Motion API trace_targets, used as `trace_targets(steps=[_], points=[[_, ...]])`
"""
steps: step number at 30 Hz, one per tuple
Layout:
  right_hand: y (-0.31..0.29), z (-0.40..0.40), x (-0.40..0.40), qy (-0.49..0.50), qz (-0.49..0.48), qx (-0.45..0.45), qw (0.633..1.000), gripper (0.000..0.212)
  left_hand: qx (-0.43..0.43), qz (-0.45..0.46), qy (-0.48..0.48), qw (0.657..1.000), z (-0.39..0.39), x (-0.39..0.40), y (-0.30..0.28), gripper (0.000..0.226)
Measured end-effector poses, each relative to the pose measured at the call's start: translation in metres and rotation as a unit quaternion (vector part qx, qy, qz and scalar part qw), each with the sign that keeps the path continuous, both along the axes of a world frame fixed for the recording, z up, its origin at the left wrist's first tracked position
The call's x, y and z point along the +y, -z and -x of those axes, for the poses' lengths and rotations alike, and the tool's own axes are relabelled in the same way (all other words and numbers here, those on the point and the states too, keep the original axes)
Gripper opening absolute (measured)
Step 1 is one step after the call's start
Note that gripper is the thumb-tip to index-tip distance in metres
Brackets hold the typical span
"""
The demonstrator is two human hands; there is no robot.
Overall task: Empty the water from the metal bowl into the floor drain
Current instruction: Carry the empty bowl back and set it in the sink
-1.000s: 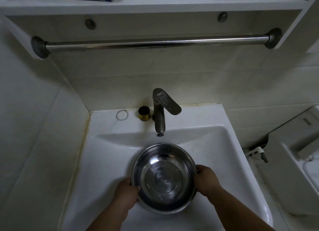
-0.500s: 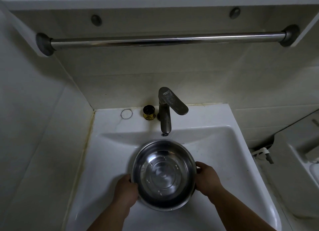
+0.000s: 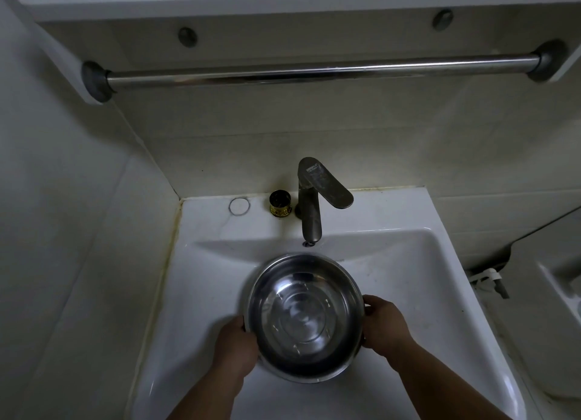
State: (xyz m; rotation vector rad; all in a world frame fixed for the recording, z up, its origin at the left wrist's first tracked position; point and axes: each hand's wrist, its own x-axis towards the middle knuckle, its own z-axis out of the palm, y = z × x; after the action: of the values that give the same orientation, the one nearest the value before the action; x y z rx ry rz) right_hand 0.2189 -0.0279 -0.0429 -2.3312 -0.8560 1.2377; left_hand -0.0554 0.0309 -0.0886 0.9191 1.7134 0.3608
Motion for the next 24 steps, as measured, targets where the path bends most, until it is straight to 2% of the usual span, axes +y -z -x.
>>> trace_targets(steps=[6, 19, 24], points=[[-0.003, 0.0, 0.0, 0.01, 0.0, 0.011, 1.0, 0.043, 0.009, -0.012, 0.003, 1.0, 0.001, -0.001, 0.0, 0.028], [-0.012, 0.002, -0.001, 0.016, 0.01, 0.021, 1.0, 0.049, -0.031, 0.012, -0.029, 0.999, 0.001, -0.005, -0.009, 0.022], [-0.015, 0.003, -0.003, 0.001, 0.014, 0.012, 1.0, 0.051, -0.018, 0.005, -0.034, 0.999, 0.0, -0.008, -0.017, 0.016]])
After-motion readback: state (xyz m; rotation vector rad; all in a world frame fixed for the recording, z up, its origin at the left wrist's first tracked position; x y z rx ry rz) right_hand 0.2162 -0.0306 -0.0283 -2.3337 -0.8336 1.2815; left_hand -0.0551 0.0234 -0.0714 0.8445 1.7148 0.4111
